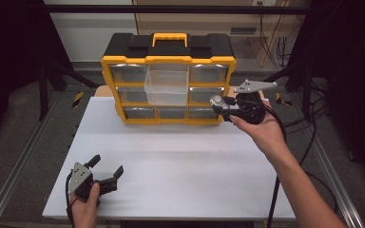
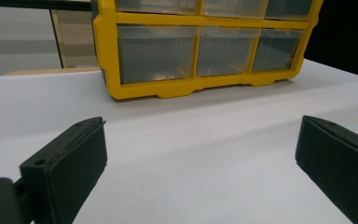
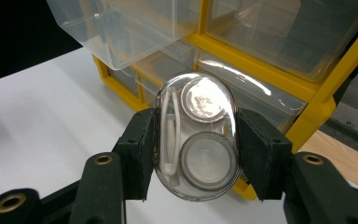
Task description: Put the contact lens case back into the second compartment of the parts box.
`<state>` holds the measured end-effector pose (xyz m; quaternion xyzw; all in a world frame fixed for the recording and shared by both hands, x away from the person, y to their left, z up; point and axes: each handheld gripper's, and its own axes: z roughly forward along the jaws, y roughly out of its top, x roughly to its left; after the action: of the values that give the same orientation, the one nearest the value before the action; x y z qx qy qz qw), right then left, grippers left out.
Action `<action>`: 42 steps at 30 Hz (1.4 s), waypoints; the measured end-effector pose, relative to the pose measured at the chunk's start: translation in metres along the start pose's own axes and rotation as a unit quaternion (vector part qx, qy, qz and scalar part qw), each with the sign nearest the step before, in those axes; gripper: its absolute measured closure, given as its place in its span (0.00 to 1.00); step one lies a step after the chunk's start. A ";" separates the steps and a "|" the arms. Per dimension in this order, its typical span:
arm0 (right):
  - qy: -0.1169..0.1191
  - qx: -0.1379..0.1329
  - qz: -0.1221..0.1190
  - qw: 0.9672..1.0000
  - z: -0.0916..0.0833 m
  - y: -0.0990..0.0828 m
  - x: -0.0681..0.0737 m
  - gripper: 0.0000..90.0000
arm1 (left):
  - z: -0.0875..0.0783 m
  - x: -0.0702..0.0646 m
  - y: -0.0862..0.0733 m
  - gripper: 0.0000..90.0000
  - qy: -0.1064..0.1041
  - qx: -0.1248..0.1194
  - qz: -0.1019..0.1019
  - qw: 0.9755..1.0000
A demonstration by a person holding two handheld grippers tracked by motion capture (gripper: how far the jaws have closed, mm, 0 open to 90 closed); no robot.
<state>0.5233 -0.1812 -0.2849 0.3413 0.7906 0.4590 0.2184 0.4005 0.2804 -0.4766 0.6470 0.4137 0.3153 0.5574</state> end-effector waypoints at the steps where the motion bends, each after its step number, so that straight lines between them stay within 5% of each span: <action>1: 0.000 0.001 -0.001 1.000 0.000 0.000 0.000 0.55 | 0.000 0.000 0.000 0.02 0.000 -0.001 0.000 1.000; 23: -0.022 -0.030 -0.011 0.999 -0.018 0.043 0.002 0.55 | 0.000 0.000 0.002 0.02 -0.012 -0.005 -0.001 1.000; 42: -0.017 -0.039 -0.010 0.999 -0.016 0.069 0.009 0.55 | 0.002 -0.001 0.000 0.02 -0.010 0.001 0.000 1.000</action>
<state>0.5306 -0.1597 -0.2168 0.3321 0.7721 0.4811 0.2494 0.4015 0.2792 -0.4772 0.6510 0.4085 0.3086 0.5605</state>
